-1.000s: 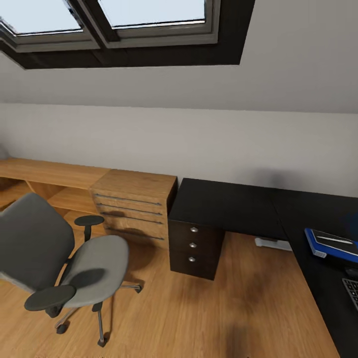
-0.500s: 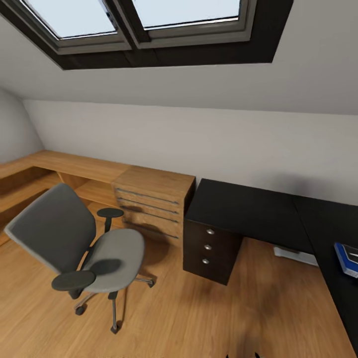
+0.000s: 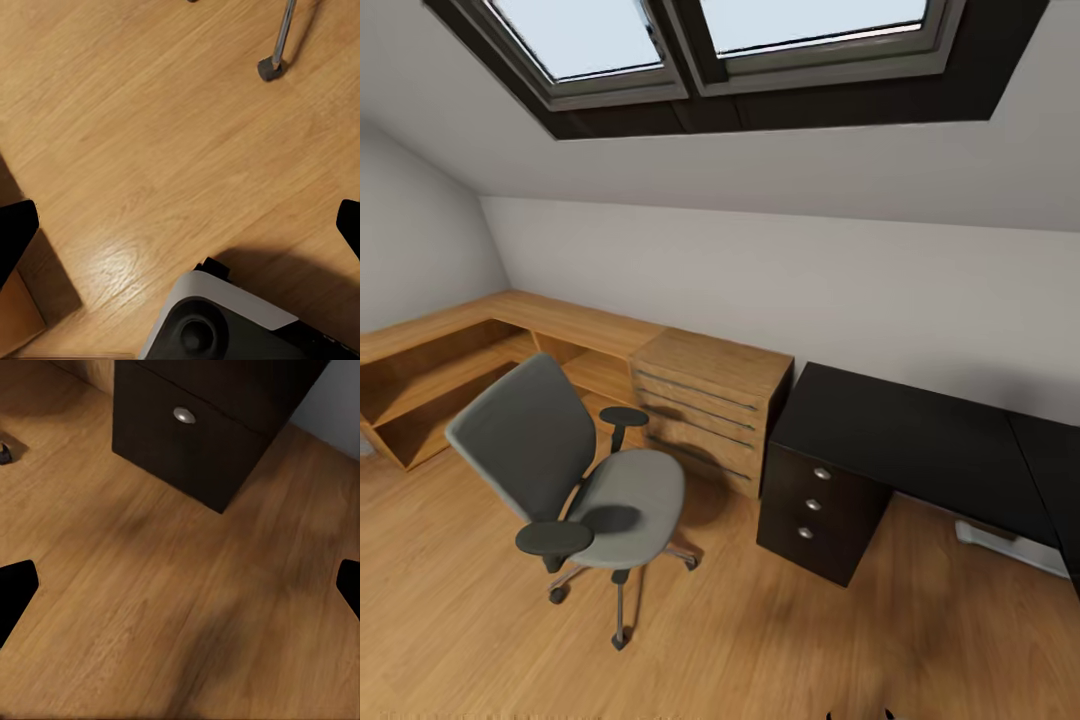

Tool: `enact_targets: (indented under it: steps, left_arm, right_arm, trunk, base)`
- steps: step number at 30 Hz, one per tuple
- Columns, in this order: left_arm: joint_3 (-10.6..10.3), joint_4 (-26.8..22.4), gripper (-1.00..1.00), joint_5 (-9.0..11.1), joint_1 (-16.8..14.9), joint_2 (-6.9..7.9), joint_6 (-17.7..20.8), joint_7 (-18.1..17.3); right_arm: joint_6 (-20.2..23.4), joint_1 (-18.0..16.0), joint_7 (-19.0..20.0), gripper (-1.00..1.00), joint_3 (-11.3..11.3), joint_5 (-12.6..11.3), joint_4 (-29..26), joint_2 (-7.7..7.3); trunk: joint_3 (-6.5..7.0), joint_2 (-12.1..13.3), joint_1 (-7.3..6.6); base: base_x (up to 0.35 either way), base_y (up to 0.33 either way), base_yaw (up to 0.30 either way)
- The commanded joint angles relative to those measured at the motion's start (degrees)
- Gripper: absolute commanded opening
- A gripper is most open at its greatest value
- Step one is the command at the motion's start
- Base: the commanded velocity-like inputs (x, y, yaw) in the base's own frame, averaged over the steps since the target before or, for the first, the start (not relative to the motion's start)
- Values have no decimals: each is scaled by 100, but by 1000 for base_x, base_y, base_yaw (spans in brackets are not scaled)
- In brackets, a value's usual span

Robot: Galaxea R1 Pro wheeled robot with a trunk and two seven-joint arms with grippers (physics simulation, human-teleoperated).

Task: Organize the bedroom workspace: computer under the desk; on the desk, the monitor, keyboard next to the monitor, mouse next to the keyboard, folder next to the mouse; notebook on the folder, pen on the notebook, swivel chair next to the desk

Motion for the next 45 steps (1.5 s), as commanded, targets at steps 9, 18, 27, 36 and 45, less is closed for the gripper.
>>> enact_targets:
  steps: [9,18,27,36,45]
  left_arm:
    - [-80,25,100,26,-7,-9,-19,31]
    - [-86,28,100,30,-7,-12,-1,31]
    - [-81,112,100,31,-7,-12,-1,31]
    - [-82,173,100,31,-7,-12,2,26]
    - [-81,242,100,15,-7,-10,-48,28]
  right_arm:
    - [-7,-5,-27,100,57,-22,119,34]
    - [-41,-5,-30,100,39,-38,108,19]
    - [-50,-5,-35,100,21,-42,87,0]
    - [-54,-5,-37,100,20,-47,83,-1]
    - [-143,-5,-76,100,12,-50,73,-2]
  trunk:
    - [-47,-12,3]
    - [-88,-12,3]
    - [-121,-12,3]
    - [-125,-12,3]
    - [-126,-12,3]
  base:
    - [0,0,264]
    - [0,0,255]
    - [0,0,258]
    - [0,0,277]
    - [0,0,287]
